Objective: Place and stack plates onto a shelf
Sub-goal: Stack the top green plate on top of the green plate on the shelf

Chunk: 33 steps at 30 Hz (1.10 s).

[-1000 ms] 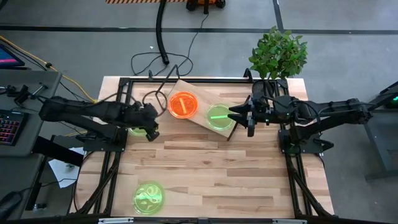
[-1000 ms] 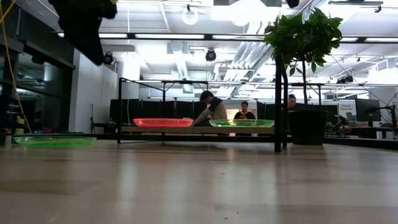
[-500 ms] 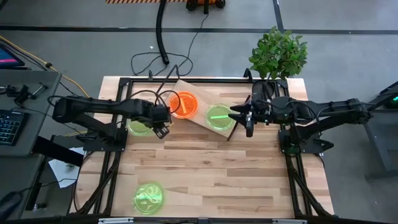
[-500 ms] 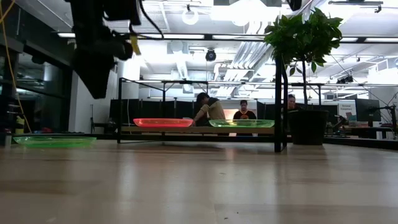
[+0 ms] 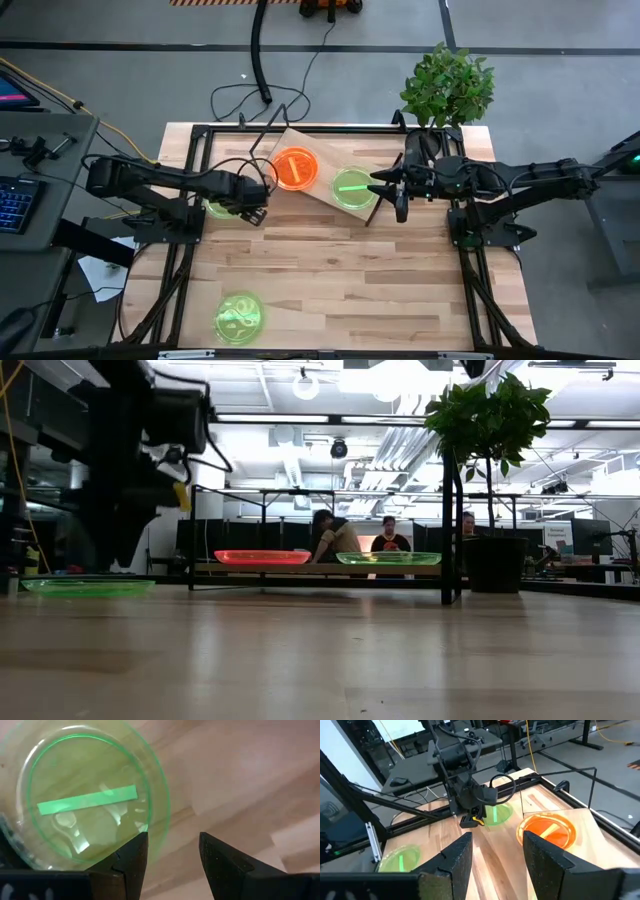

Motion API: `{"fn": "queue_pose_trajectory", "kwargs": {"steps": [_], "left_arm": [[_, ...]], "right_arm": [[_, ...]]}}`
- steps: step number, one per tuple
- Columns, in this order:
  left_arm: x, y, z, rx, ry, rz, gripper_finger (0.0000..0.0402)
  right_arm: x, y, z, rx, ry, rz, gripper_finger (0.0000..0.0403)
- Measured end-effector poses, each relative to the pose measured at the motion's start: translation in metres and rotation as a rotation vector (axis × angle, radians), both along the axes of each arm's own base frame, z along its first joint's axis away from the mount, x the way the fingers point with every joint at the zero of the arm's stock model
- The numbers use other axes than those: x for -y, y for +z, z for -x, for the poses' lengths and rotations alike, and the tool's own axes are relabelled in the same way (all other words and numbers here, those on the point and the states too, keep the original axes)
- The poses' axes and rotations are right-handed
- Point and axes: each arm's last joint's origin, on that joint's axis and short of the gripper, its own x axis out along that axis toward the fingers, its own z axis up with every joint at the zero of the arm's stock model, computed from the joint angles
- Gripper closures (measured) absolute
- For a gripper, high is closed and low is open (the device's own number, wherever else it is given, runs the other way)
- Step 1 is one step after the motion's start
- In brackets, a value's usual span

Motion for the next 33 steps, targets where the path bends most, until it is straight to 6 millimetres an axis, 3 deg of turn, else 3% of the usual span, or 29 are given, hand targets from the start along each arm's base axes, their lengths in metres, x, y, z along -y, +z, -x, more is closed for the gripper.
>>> {"fn": "queue_pose_trajectory", "kwargs": {"steps": [8, 14, 22, 33], "left_arm": [[-0.003, -0.025, 0.011, 0.01, 0.035, -0.011, 0.0234], [-0.001, -0.026, 0.009, 0.022, -0.036, 0.044, 0.0234], [-0.009, -0.025, 0.011, -0.001, -0.048, -0.054, 0.0234], [-0.009, -0.027, 0.011, -0.016, -0.107, 0.005, 0.0262]], "right_arm": [[0.0, -0.002, 0.0, -0.034, 0.02, 0.079, 0.0247], [0.001, 0.002, 0.0, 0.011, -0.014, 0.039, 0.0247], [0.002, 0.002, 0.0, 0.036, -0.07, -0.036, 0.0247], [0.003, 0.003, 0.0, 0.069, -0.13, -0.123, 0.0247]]}}
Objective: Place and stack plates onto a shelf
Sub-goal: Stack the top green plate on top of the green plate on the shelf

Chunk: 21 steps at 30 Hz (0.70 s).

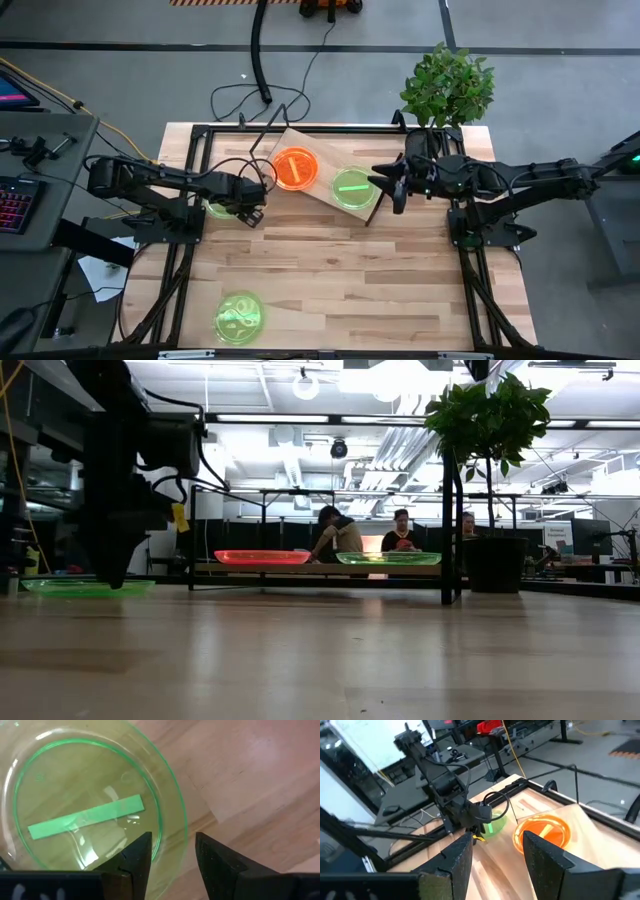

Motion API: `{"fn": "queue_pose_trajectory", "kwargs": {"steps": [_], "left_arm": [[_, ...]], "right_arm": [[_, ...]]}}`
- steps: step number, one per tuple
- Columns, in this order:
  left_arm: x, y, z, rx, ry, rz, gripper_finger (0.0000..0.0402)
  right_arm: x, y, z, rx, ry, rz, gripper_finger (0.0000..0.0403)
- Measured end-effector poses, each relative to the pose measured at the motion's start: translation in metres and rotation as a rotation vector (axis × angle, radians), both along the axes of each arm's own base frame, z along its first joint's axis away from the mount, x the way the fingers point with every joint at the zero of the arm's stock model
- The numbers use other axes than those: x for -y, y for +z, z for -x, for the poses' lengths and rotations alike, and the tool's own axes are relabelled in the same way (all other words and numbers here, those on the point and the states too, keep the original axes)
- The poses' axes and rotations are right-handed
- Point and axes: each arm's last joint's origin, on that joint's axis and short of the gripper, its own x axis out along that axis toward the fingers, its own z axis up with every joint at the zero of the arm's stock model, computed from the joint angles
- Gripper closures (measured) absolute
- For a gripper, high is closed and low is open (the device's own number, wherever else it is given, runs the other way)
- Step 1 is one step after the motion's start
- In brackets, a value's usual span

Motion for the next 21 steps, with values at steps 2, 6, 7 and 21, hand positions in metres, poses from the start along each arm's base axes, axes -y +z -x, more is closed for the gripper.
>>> {"fn": "queue_pose_trajectory", "kwargs": {"steps": [2, 6, 7, 21], "left_arm": [[0.0, -0.001, 0.0, -0.012, -0.011, 0.008, 0.0263], [0.0, -0.009, -0.001, -0.066, -0.024, 0.017, 0.0264], [0.0, -0.01, -0.003, -0.073, -0.027, 0.018, 0.0264], [0.0, -0.01, -0.007, -0.082, -0.051, -0.015, 0.0388]], "right_arm": [[0.0, 0.0, 0.0, 0.008, -0.008, -0.03, 0.0247], [0.0, 0.0, 0.0, 0.01, -0.01, -0.037, 0.0247], [0.0, 0.0, 0.0, 0.01, -0.009, -0.037, 0.0247], [0.0, 0.0, 0.0, 0.009, -0.003, -0.013, 0.0247]]}}
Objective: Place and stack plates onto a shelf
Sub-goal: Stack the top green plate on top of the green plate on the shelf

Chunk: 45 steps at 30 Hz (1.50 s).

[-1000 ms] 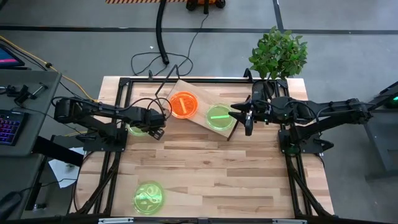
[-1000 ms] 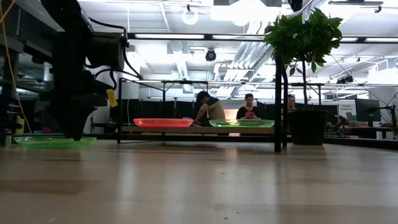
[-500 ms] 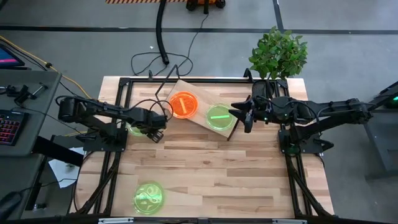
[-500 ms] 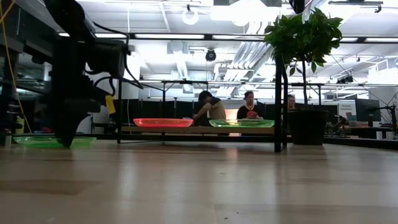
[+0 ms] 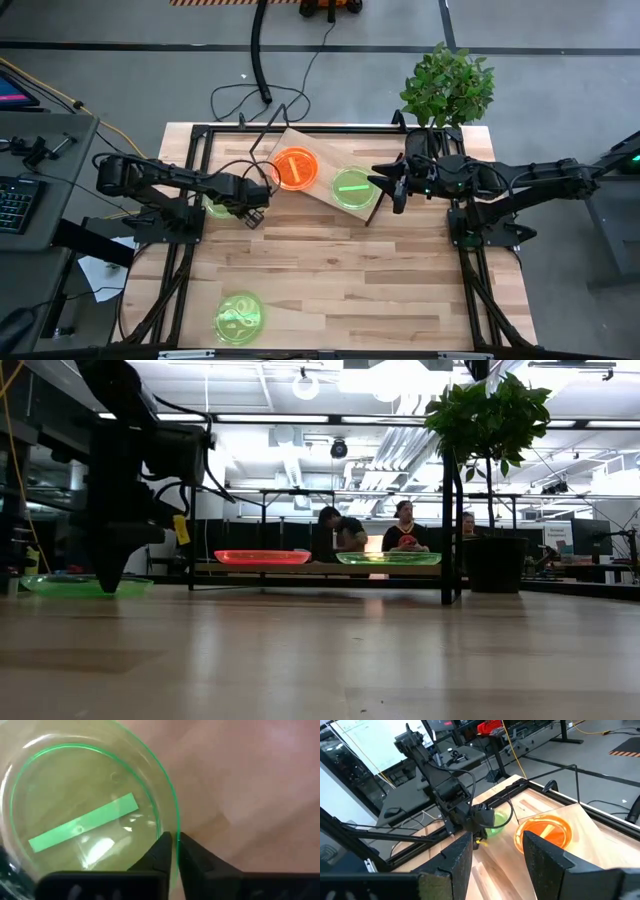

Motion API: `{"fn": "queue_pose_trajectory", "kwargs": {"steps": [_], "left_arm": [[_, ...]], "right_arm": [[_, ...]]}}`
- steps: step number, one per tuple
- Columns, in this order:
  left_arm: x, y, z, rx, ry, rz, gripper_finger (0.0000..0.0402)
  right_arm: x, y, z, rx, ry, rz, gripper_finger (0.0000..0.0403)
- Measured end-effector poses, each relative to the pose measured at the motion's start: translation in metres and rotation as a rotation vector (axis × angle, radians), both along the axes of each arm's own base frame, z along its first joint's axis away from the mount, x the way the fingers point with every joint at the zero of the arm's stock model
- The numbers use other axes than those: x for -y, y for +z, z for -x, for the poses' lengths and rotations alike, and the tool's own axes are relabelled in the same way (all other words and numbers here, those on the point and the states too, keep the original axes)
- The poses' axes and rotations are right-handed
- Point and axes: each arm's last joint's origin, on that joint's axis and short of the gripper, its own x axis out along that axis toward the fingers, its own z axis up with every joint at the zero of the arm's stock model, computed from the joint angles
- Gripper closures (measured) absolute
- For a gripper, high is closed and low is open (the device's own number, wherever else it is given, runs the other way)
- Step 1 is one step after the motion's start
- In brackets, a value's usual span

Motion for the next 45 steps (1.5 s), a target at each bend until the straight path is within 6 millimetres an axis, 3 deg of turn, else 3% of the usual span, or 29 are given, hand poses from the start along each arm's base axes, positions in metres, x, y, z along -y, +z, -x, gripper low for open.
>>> {"fn": "queue_pose_trajectory", "kwargs": {"steps": [6, 12, 22, 25, 29, 32, 37, 45], "left_arm": [[0.001, 0.015, -0.01, 0.071, 0.059, 0.031, 0.0399], [0.015, 0.051, -0.029, 0.17, -0.008, 0.071, 0.0401], [0.059, 0.145, -0.053, 0.338, -0.23, 0.23, 0.0401], [0.068, 0.175, -0.063, 0.446, -0.324, 0.216, 0.0401], [0.069, 0.197, -0.083, 0.518, -0.449, 0.081, 0.0401], [0.063, 0.198, -0.106, 0.489, -0.578, -0.085, 0.0401], [0.046, 0.183, -0.153, 0.391, -0.846, -0.241, 0.0401], [0.03, 0.132, -0.204, 0.211, -1.17, -0.403, 0.0401]], "right_arm": [[0.0, 0.0, 0.0, -0.008, 0.01, 0.026, 0.0247], [-0.001, 0.0, 0.0, -0.031, 0.066, 0.096, 0.0247], [-0.004, 0.009, 0.0, 0.014, 0.149, 0.06, 0.0247], [-0.004, 0.017, 0.002, 0.039, 0.176, 0.064, 0.0247], [-0.004, 0.032, 0.006, 0.08, 0.179, 0.09, 0.0247], [-0.004, 0.043, 0.008, 0.108, 0.187, 0.119, 0.0247], [-0.003, 0.063, 0.013, 0.179, 0.18, 0.128, 0.0247], [-0.002, 0.076, 0.018, 0.224, 0.162, 0.118, 0.0247]]}}
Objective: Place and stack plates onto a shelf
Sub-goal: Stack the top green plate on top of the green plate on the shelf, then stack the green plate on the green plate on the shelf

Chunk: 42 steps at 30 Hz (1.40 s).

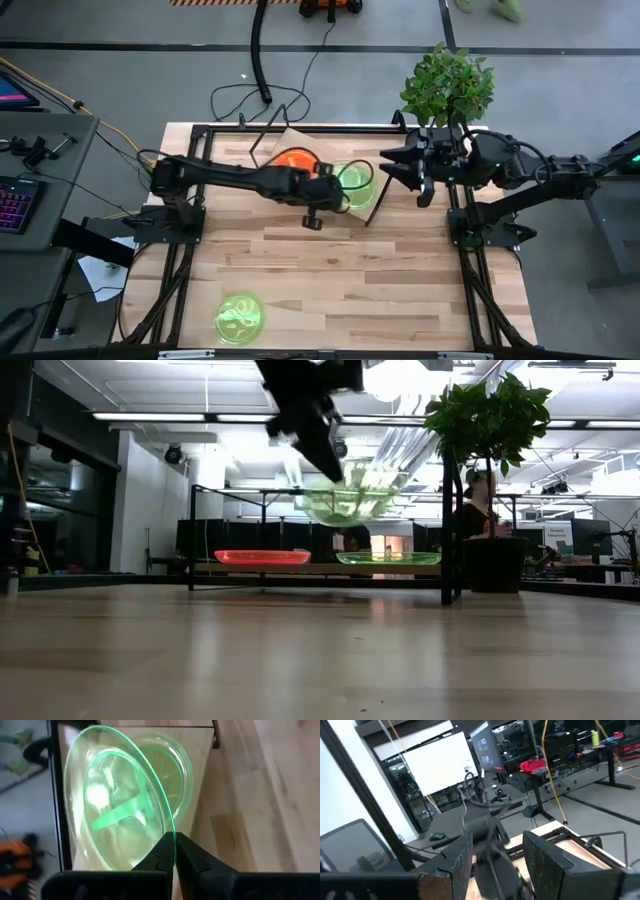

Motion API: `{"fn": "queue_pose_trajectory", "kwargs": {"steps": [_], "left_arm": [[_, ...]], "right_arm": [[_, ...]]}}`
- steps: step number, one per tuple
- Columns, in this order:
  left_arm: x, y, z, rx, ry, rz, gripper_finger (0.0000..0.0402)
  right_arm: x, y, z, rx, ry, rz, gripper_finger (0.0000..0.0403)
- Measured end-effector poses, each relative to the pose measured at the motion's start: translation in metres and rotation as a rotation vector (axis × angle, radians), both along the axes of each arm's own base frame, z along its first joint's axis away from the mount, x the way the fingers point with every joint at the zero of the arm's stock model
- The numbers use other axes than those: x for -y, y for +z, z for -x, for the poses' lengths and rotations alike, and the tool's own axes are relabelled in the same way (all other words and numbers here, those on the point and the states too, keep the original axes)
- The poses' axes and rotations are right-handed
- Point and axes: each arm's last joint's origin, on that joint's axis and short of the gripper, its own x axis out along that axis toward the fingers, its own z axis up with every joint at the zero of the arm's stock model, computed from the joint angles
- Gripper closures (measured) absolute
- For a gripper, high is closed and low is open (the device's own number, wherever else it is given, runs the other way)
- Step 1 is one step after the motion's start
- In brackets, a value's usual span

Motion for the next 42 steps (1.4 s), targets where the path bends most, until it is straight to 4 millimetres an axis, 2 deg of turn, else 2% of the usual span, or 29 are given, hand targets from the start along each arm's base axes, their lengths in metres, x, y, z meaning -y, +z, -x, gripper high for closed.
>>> {"fn": "queue_pose_trajectory", "kwargs": {"steps": [7, 13, 22, 35, 42], "left_arm": [[0.0, -0.032, -0.03, 0.026, -0.122, -0.077, 0.0401], [0.0, -0.054, -0.036, -0.028, -0.122, -0.075, 0.0401], [-0.003, -0.054, -0.041, 0.029, -0.09, -0.055, 0.0386], [-0.01, -0.049, -0.039, 0.067, 0.044, -0.053, 0.0261], [-0.009, -0.033, -0.024, 0.083, 0.182, 0.027, 0.0232]], "right_arm": [[0.0, -0.002, -0.004, -0.015, -0.019, 0.002, 0.0247], [0.001, -0.003, -0.004, -0.012, -0.044, -0.032, 0.0247], [0.001, -0.003, -0.004, -0.015, -0.044, -0.009, 0.0247], [0.0, -0.003, -0.004, -0.027, -0.036, 0.038, 0.0247], [0.0, -0.003, -0.004, -0.03, -0.035, 0.058, 0.0247]]}}
